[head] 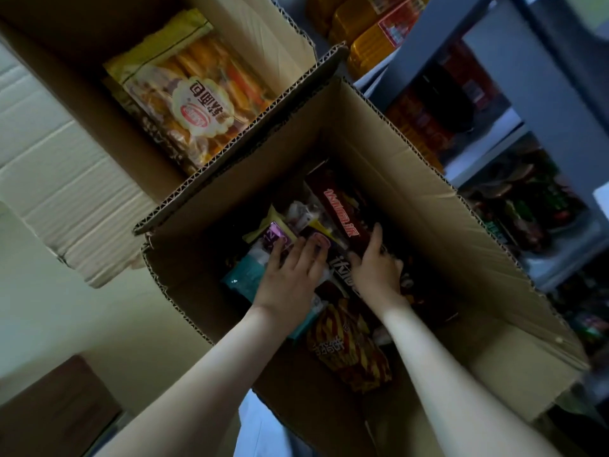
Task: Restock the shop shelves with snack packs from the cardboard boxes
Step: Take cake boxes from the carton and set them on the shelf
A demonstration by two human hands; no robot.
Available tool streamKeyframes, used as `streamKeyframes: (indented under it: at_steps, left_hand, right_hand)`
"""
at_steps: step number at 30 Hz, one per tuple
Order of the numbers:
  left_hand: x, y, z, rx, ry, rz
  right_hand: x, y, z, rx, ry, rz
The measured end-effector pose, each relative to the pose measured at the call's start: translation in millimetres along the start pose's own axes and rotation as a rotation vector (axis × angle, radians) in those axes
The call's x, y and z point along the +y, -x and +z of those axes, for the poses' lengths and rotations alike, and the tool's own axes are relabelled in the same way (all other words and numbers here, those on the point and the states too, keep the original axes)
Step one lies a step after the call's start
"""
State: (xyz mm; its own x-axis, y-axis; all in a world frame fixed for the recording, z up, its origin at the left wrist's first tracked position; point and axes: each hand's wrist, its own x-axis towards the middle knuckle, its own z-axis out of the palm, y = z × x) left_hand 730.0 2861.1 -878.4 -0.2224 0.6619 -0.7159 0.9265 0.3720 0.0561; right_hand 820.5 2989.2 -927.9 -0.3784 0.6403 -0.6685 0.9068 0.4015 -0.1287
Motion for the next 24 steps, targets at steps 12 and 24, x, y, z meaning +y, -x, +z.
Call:
streamKeyframes:
  at_steps: [12, 24]
  left_hand:
    - [3, 49, -62, 0.396, -0.188, 0.117]
    - [7, 149, -242, 0.435, -0.323, 0.380]
  right_hand:
    - [5, 106, -66, 0.422, 0.234, -0.524]
    - [-22, 252, -236, 0.713, 0.260, -0.657]
